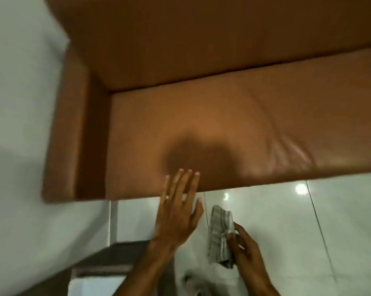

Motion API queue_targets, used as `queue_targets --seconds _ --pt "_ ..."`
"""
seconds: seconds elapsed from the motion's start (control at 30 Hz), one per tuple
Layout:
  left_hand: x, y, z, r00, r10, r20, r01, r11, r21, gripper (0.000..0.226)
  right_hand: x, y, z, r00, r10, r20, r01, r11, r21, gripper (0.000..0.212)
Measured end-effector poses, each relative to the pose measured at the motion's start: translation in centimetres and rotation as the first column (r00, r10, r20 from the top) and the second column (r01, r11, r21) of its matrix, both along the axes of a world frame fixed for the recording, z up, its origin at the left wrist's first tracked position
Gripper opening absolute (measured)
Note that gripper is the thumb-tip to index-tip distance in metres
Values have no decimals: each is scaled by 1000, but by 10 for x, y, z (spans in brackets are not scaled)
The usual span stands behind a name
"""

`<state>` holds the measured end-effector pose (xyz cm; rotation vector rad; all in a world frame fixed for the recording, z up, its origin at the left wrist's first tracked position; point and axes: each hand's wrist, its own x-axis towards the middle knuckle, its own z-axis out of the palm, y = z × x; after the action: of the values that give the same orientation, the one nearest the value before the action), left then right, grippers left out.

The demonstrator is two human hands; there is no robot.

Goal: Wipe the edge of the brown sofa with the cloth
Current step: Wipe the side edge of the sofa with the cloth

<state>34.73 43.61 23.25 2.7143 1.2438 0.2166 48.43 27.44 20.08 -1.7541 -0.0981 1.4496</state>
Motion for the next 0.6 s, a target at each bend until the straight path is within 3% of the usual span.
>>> queue_targets --seconds 0.13,0.23,0.33,0.43,0.5,0.6 --pt "147 17 -34 899 -438 -14 436 897 -73 60 53 -10 -50 937 -340 77 347 932 -107 32" --pt "223 21 -85 770 -636 -56 633 772 -62 63 60 -8 -111 840 -509 189 540 820 -189 36" --pt "280 15 -146 686 -715 -134 712 698 -80 68 49 5 -184 721 -669 181 689 667 -283 36" --pt "310 13 -201 565 -794 -226 789 599 -133 71 34 38 -237 535 -843 51 804 490 -336 29" --pt "313 18 -226 499 -805 -321 833 548 -81 73 25 63 -268 443 -894 -72 830 438 -345 26" --pt "310 23 -240 496 -803 -332 855 518 23 71 35 110 -298 318 -935 -157 890 352 -291 13"
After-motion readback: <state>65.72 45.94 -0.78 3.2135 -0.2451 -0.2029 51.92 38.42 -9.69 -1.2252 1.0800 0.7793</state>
